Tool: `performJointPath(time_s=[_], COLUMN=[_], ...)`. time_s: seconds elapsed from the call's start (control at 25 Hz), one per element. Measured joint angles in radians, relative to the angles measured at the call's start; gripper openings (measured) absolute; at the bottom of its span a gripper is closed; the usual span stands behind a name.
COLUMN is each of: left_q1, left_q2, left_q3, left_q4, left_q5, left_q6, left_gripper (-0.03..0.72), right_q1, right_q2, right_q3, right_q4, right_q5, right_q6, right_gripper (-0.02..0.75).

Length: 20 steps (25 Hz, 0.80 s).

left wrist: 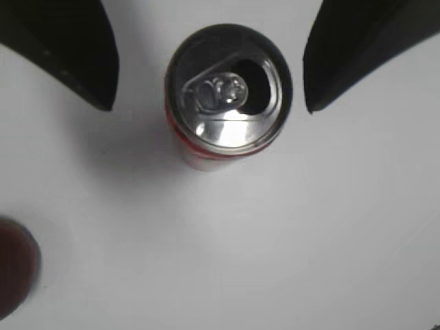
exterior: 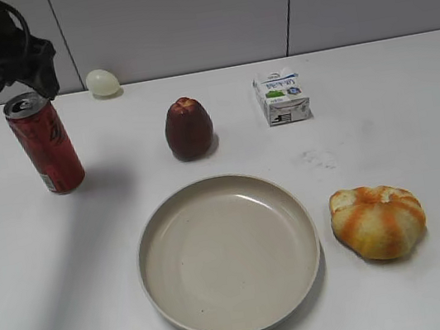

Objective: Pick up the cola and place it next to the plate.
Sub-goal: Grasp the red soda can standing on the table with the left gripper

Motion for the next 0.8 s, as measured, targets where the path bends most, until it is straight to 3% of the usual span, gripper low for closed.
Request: performJointPath(time_s=[0.24,0.8], left_q1=[0.035,0.037], left_q2=[0.018,0.093], left_q3=[-0.001,-0.003], left_q4=[-0.007,-0.034], left_q5=[-0.015,-0.031], left_q6=[-0.003,-0.003], left_gripper=[0.657,0.636], right_q1=[0.000,0.000], right_q2=[0.000,0.000], right_q3=[0.000,0.000], right_q4=[0.000,0.000], right_q5=[0.000,0.001], right_q6=[0.000,0.000], right_gripper=[0.532,0.532])
